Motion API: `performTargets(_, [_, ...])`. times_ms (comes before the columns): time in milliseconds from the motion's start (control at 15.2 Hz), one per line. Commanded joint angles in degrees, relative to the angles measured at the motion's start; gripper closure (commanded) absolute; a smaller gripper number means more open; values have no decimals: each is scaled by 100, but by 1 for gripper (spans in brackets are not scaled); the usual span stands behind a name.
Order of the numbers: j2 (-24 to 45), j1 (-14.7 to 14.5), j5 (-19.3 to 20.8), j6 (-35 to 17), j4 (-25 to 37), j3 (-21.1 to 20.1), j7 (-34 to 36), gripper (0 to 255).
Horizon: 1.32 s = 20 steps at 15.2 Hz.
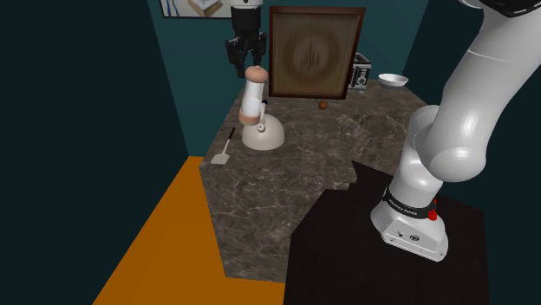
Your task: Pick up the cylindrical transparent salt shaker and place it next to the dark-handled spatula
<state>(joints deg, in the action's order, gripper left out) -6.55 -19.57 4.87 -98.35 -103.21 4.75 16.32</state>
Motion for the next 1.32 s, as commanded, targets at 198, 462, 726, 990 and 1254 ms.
performTargets(198, [-41,4,10,-392,-429,5,25,255])
performTargets(462, [-41,7,16,-699,-737,9,46,255])
performTargets(726, [-21,10,23,-1004,-1023,14,66,255])
performTargets(990, [19,13,30,-1309,-1288,19,86,255])
performTargets(1254, [78,17,36,-1613,-1534,24,105,255])
